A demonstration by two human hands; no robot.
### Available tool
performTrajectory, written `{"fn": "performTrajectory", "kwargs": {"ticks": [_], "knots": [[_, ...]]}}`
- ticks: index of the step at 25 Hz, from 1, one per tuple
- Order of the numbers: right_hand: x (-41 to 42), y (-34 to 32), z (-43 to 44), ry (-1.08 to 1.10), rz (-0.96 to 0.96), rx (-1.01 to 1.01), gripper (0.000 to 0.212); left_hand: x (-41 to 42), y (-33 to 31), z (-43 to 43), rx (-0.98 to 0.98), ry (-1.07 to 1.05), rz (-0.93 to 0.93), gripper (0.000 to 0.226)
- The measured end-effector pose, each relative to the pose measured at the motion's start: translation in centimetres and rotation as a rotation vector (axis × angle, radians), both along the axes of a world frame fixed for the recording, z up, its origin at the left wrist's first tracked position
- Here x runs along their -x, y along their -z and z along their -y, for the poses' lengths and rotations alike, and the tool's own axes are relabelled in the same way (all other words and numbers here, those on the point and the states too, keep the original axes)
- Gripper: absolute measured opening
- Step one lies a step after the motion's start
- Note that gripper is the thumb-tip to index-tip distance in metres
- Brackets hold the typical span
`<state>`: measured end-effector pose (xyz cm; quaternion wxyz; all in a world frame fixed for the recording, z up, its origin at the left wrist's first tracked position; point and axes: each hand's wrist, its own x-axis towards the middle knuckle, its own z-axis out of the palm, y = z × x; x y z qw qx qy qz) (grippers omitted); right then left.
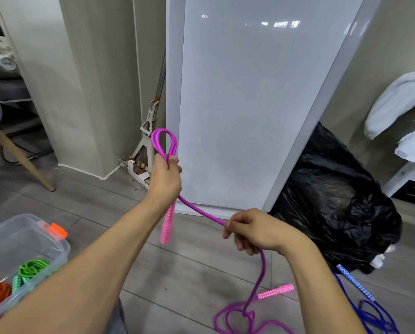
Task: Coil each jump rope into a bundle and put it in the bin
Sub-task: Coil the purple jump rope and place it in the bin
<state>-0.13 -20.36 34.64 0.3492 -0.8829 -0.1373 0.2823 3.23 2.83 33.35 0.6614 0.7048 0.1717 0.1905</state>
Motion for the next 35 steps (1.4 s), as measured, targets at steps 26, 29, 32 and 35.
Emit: {"fn": "performTrajectory", "kwargs": {"ticks": [26,29,32,35], "knots": [[-0.2,0.3,-1.6,0.384,0.589,-0.214,0.021,3.6,-0.1,4.7,-0.498,0.676,-0.083,0.022],[-0.4,0.2,-1.8,0.457,0.583,-0.191,0.037,3.7,-0.4,4.4,-0.451,0.698,-0.070,0.019],[-0.3,0.3,-2.0,0.433,0.567,-0.178,0.040,3.6,-0.6,4.7,-0.325,0.696,-0.085,0.019],[-0.3,0.2,-2.0,0.328,0.525,-0.186,0.027,3.4,-0.6,4.6,-0.370,0.628,-0.110,0.018]]}}
